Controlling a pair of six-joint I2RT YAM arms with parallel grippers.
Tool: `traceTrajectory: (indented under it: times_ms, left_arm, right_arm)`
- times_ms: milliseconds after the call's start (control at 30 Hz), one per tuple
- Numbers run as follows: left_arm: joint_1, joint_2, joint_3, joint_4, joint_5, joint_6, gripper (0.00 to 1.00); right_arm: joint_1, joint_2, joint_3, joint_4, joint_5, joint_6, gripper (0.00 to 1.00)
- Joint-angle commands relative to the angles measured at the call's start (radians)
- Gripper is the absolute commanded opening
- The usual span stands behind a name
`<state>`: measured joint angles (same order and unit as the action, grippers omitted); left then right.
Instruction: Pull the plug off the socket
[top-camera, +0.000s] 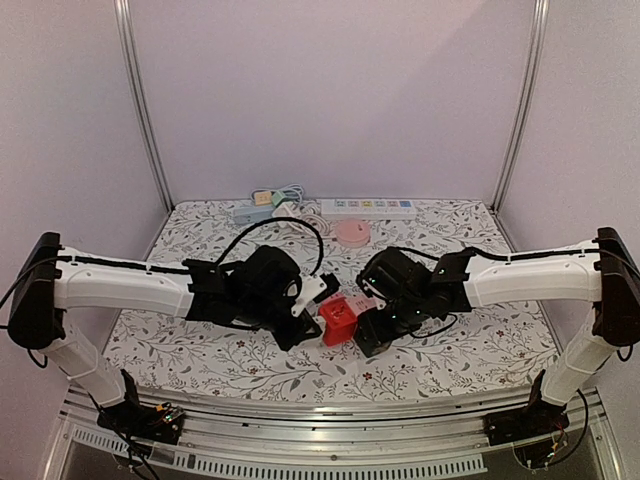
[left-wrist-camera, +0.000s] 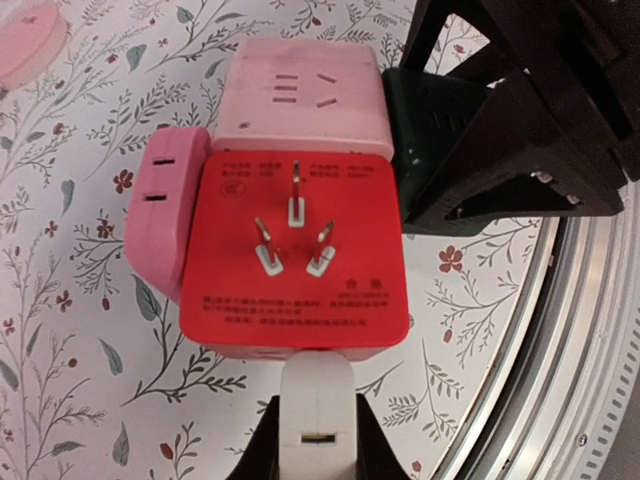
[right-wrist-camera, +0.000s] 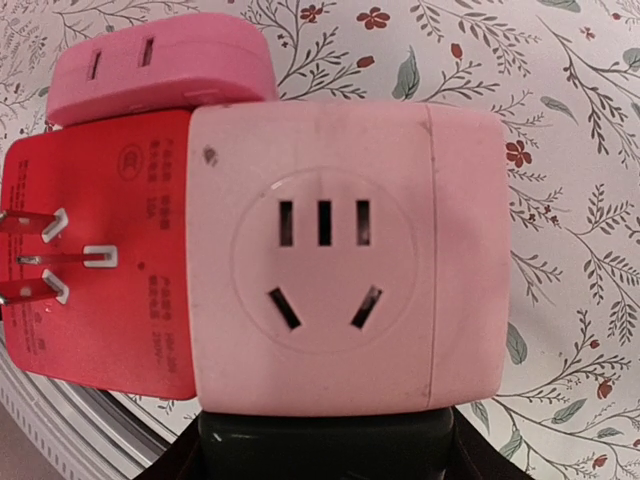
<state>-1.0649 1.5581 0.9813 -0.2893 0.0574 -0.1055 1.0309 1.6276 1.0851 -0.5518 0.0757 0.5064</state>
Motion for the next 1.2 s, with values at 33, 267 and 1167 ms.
traceTrajectory:
  times_ms: [33, 267, 1167]
  left_arm:
    - [-0.012, 0.021, 0.007, 0.025, -0.035, -0.032, 0.00]
    - [-0.012, 0.018, -0.015, 0.055, -0.022, -0.069, 0.00]
    - [0.001, 0.027, -0.020, 0.119, 0.038, -0.098, 0.00]
  right_arm:
    - [-0.024, -0.016, -0.007, 0.044, 0.067, 0.099, 0.45]
    - [-0.041, -0.013, -0.010, 0.036, 0.077, 0.169, 0.45]
    - [-0.005, -0.084, -0.077, 0.081, 0.084, -0.044, 0.45]
